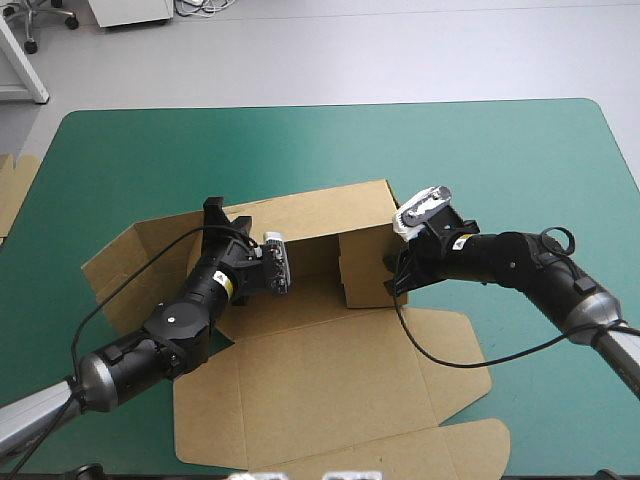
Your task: Fold the box
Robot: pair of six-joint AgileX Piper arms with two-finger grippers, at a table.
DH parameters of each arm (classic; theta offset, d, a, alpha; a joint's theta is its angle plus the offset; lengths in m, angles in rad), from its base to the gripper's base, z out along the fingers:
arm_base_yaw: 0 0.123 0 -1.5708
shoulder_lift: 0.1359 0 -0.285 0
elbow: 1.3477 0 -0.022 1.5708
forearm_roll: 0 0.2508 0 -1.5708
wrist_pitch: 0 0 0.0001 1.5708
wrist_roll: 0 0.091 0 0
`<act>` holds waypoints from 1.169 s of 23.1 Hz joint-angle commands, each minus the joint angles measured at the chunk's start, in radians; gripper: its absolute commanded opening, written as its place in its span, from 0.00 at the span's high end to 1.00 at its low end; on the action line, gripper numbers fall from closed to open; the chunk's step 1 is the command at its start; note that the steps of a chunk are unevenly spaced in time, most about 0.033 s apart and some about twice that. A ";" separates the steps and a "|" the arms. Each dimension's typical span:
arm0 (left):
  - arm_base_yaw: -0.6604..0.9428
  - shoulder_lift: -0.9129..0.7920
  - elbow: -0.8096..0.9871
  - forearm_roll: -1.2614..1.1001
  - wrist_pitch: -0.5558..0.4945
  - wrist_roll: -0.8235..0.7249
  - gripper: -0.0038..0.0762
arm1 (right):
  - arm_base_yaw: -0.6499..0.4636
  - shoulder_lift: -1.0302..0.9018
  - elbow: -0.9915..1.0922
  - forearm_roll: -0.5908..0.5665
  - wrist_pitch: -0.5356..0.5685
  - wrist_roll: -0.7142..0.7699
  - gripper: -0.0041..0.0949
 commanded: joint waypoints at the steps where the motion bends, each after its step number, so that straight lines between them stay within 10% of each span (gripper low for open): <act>1: -0.007 0.027 0.017 -0.012 0.004 -0.122 0.97 | -0.003 -0.039 0.002 0.054 -0.133 -0.040 0.49; 27: -0.007 0.037 -0.036 0.164 0.095 -0.307 0.96 | 0.118 -0.029 0.165 0.159 -0.579 -0.142 0.49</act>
